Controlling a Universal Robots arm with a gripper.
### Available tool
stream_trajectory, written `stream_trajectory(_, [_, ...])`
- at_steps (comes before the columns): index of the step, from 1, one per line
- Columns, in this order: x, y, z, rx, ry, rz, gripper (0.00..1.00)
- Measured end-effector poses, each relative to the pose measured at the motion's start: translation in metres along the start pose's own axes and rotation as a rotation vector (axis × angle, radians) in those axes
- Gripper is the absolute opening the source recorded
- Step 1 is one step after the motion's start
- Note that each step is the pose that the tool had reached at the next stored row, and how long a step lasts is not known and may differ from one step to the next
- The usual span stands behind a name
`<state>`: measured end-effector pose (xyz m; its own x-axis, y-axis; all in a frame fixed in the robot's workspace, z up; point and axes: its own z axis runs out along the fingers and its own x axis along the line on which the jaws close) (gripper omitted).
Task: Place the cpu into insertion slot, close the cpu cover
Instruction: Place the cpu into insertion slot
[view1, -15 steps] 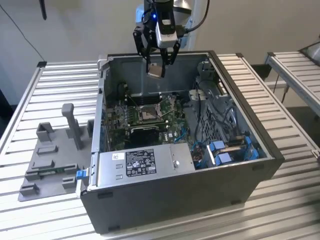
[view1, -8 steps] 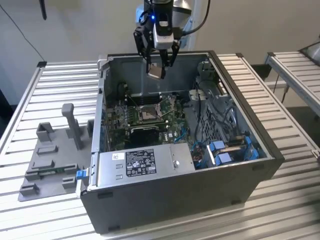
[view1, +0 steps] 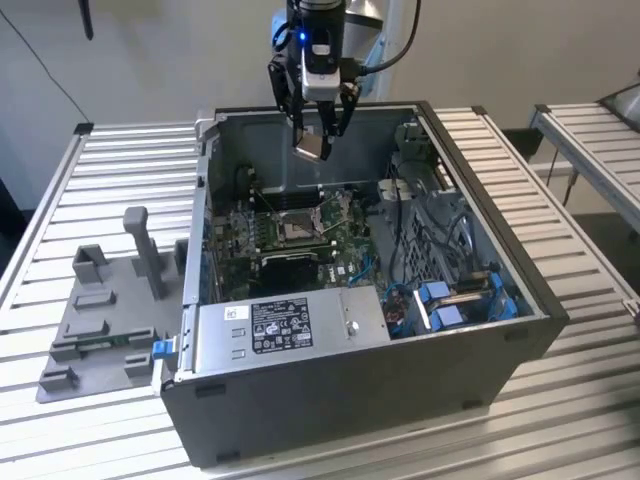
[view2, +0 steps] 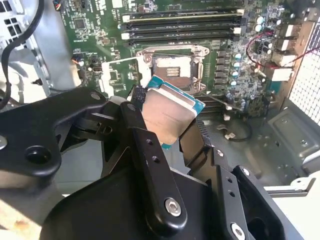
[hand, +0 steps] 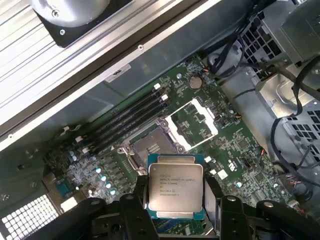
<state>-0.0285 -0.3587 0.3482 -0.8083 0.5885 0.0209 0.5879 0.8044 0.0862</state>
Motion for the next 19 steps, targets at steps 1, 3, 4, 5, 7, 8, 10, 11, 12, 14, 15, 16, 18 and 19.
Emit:
stream_trajectory(1, [0.0001, -0.0001, 0.0002, -0.0003, -0.0009, 0.01, 0.54])
stream_trajectory(3, [0.0002, -0.0002, 0.0004, -0.0008, -0.0027, 0.031, 0.54])
stream_trajectory(4, [0.0003, -0.0003, 0.0005, -0.001, -0.0037, 0.042, 0.54])
stream_trajectory(5, [0.0004, -0.0004, 0.0006, -0.0012, -0.0046, 0.053, 0.54])
stream_trajectory(7, [0.0006, -0.0005, 0.0007, -0.0017, -0.0065, 0.075, 0.54])
stream_trajectory(8, [0.0007, -0.0006, 0.0008, -0.002, -0.0074, 0.086, 0.54])
stream_trajectory(10, [0.0009, -0.0008, 0.0009, -0.0024, -0.0092, 0.107, 0.54])
stream_trajectory(11, [0.0011, -0.0009, 0.001, -0.0027, -0.0101, 0.117, 0.54])
stream_trajectory(12, [0.0012, -0.001, 0.001, -0.0029, -0.011, 0.128, 0.54])
stream_trajectory(14, [0.0015, -0.0012, 0.0012, -0.0033, -0.0127, 0.148, 0.54])
stream_trajectory(15, [0.0016, -0.0013, 0.0012, -0.0035, -0.0137, 0.158, 0.54])
stream_trajectory(16, [0.0018, -0.0014, 0.0012, -0.0036, -0.0146, 0.169, 0.54])
stream_trajectory(18, [0.002, -0.0016, 0.0014, -0.0041, -0.0163, 0.189, 0.54])
stream_trajectory(19, [0.0022, -0.0017, 0.0015, -0.0043, -0.0172, 0.199, 0.54])
